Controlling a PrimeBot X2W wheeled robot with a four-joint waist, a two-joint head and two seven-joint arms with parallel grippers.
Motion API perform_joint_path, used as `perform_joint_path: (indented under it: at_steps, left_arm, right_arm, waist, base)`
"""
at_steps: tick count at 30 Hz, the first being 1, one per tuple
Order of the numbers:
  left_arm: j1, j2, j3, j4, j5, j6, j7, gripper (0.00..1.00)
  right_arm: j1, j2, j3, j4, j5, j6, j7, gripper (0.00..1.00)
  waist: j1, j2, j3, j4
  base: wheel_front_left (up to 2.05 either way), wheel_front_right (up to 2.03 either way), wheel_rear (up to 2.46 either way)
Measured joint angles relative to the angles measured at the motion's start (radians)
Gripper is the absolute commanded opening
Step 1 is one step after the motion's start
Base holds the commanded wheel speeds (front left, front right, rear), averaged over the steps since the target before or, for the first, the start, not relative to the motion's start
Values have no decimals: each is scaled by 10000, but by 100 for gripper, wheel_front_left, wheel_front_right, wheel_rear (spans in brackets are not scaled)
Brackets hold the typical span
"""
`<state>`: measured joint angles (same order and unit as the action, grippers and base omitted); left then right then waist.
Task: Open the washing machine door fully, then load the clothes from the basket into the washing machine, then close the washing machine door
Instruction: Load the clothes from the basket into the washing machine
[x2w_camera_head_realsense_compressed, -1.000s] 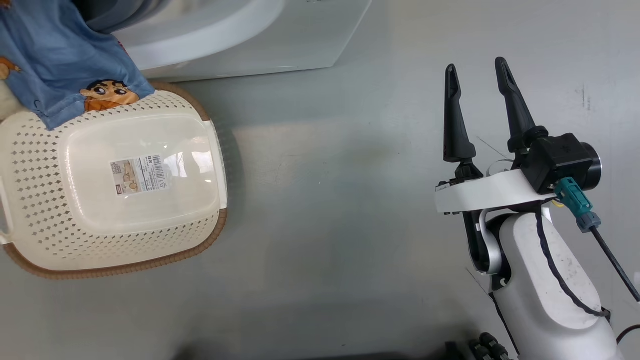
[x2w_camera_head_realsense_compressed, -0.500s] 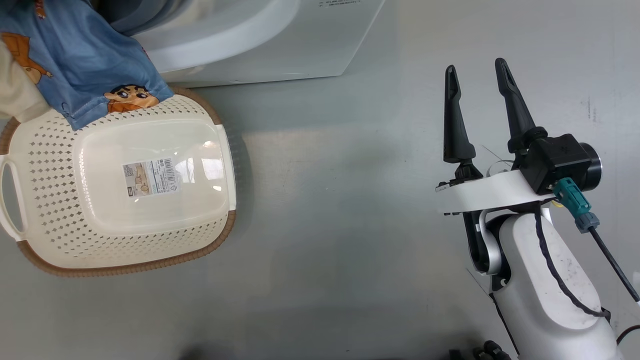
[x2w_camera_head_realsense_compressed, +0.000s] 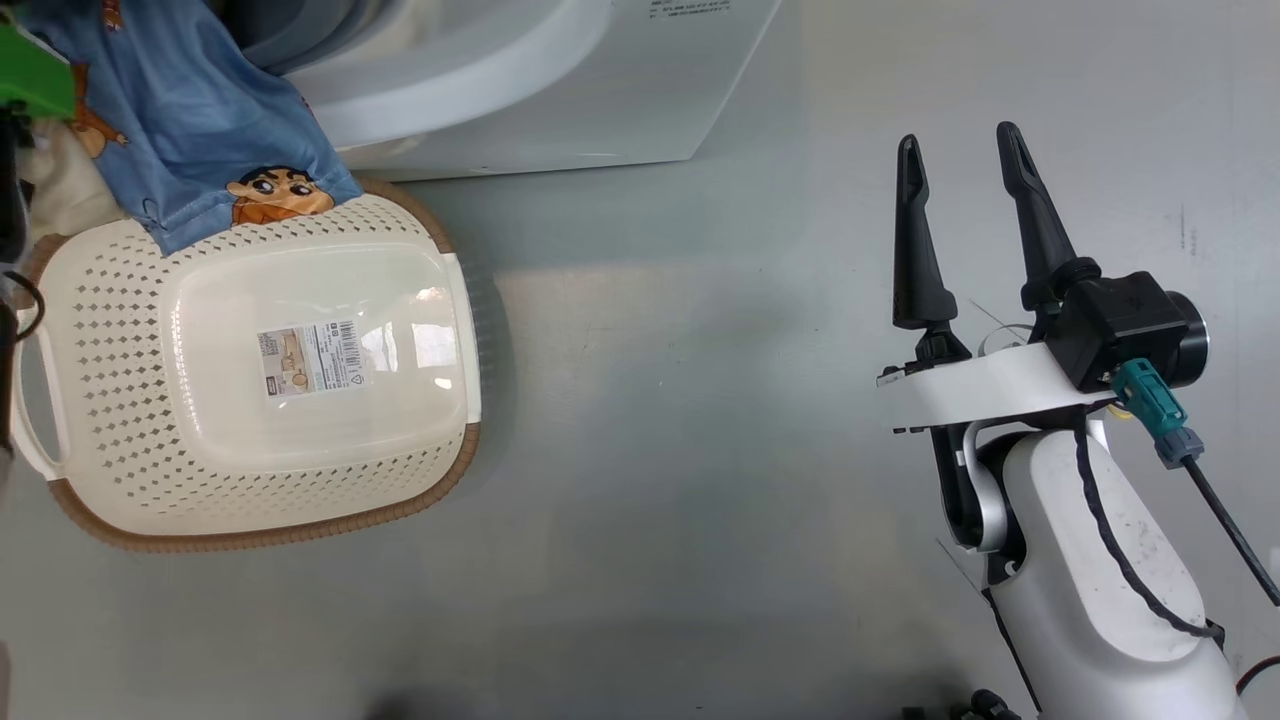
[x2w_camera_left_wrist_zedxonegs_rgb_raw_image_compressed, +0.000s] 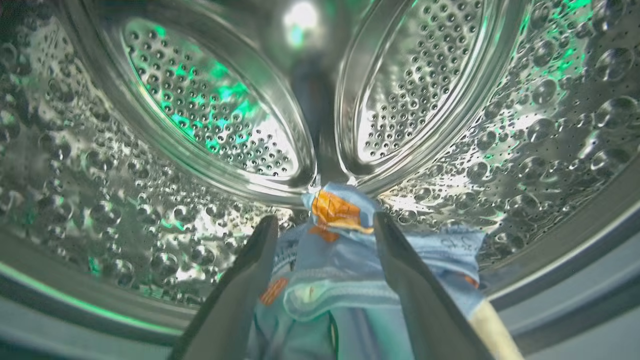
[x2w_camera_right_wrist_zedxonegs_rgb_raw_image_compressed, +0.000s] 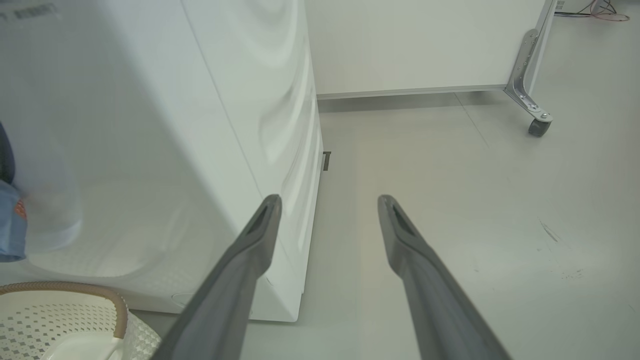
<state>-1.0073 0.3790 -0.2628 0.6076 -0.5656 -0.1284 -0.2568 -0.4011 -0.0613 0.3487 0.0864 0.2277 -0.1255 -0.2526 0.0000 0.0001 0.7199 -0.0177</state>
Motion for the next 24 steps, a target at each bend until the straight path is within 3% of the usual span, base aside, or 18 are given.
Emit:
perform_joint_path:
  at_steps: [15,24]
  left_arm:
    - [1093,-109,132,-305,-405,0,0,100]
    - [1875,-142,1034,-1452,-422,0,0,100]
  right_arm:
    - [77,0,-151,-2,0,0,-2,100]
    - [215,0,-211,-2,-2,0,0,100]
  waist:
    - [0,0,-174,173]
    - [0,0,-276,244]
  base:
    - [0,0,0]
    - [0,0,0]
